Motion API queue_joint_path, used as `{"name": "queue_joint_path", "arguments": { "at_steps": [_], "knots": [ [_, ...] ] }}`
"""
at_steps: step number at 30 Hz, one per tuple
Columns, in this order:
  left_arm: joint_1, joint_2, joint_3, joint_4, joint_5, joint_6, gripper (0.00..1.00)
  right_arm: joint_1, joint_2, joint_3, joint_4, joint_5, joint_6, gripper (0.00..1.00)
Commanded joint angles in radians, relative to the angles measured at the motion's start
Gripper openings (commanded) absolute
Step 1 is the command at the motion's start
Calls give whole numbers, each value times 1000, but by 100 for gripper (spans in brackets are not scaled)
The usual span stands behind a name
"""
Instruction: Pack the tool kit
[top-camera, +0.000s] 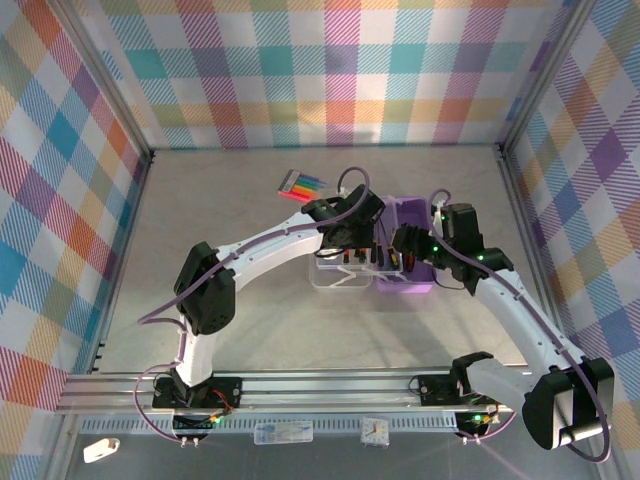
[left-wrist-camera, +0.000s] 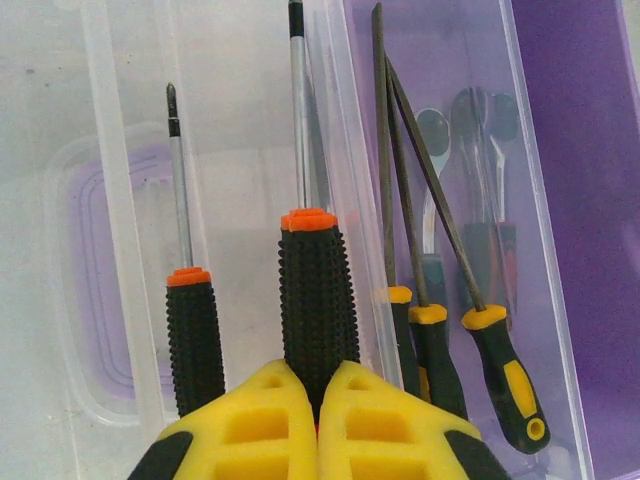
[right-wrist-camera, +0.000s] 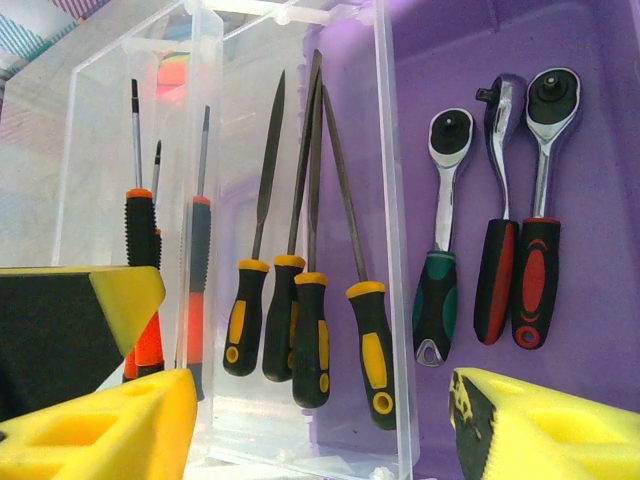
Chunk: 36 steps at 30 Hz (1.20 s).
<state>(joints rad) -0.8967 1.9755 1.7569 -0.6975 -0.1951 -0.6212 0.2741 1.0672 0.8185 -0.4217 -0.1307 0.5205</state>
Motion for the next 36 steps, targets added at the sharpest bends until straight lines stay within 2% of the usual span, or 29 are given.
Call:
{"name": "queue_joint_path", "arguments": {
  "at_steps": [1,5,10,13,16,18,20,23,25,26,27,32,36],
  "knots": [
    [-8,-17,-15,23,-28,-36,5,-6,-19,-12,-2,0,4,68],
    [-8,-40,-12,16,-27,-27,20,-6,-21,-4,-5,2,1,68],
    [-7,-78,27,-2,-9,26,46,-7,-18,24,-26,23,-15,68],
    [-7,-126,53,-41,-17,57,54,-9,-18,47,-49,46,-34,68],
    [2,-237,-14,-27,-72,90,53,-12,-17,68,-74,99,-63,68],
    [28,-338,-130,14,-105,92,47,-18,-1,80,-97,162,-87,67],
    [81,-439,-270,71,-92,75,39,-36,27,94,-115,225,-99,65],
    [195,-552,-478,140,3,15,32,-84,78,108,-114,267,-97,51],
    [261,-588,-582,179,84,-8,30,-123,111,115,-105,259,-90,38],
    [284,-595,-629,207,129,-14,30,-149,128,123,-104,250,-88,32],
    [301,-593,-666,242,184,-7,31,-173,146,128,-100,241,-83,29],
    [311,-482,-700,328,400,61,34,-294,256,137,-81,123,-56,34],
    [311,-429,-723,407,437,59,34,-325,304,98,-60,129,-60,35]
  ]
}}
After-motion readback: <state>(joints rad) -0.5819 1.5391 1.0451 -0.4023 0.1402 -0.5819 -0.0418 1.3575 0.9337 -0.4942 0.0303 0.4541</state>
